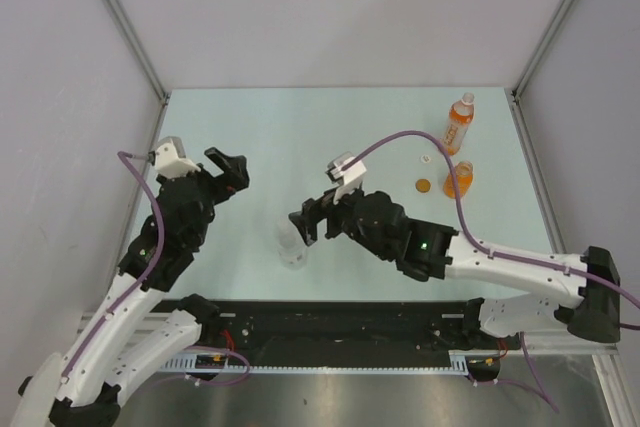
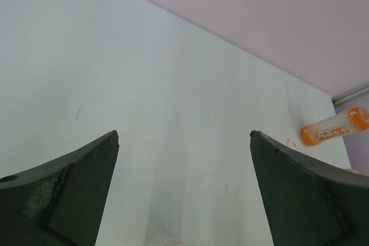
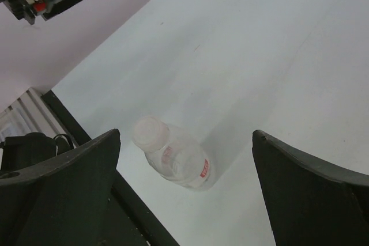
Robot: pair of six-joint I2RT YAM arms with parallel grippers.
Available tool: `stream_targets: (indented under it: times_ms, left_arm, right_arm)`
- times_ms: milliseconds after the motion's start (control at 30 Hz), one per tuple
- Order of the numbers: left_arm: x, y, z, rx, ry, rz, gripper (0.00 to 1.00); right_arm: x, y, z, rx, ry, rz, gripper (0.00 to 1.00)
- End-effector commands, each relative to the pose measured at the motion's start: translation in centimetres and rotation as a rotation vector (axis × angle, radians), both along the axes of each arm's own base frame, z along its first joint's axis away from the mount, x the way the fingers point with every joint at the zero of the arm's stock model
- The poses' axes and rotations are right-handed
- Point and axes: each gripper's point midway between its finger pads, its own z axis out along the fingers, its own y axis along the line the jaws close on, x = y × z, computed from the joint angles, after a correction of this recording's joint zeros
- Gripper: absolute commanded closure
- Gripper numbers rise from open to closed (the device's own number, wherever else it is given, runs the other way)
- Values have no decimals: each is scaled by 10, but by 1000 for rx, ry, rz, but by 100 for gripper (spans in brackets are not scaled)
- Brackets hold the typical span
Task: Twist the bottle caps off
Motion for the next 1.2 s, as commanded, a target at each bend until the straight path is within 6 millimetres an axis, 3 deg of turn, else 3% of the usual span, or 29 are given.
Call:
stream_targets:
  times_ms: [0, 300, 500, 600, 700, 967, 1100, 1167]
  left_arm:
    - [-8, 2, -24, -80, 79, 20, 0]
    - [-12, 5, -27, -57, 79, 19, 0]
    - [-15, 7, -27, -50, 68, 12, 0]
    - [-16, 8, -28, -44, 65, 14, 0]
    - [-16, 9, -27, -42, 60, 11, 0]
    - [-13, 3, -27, -45, 58, -10, 1]
    - [-11, -5, -22, -57, 44, -45, 0]
    - [-9, -11, -17, -39, 26, -84, 0]
  right_arm:
    - [-5, 27, 30, 48, -73, 47, 0]
    - [-6, 63, -12, -48, -37, 76, 0]
    - [-1, 74, -29, -91, -11, 62, 5]
    - [1, 76, -34, -94, -3, 53, 17]
    - [6, 74, -36, -91, 11, 38, 45]
    - [7, 67, -41, -116, 29, 20, 69]
    - [10, 55, -36, -123, 28, -14, 100]
    - [15, 46, -27, -114, 15, -59, 100]
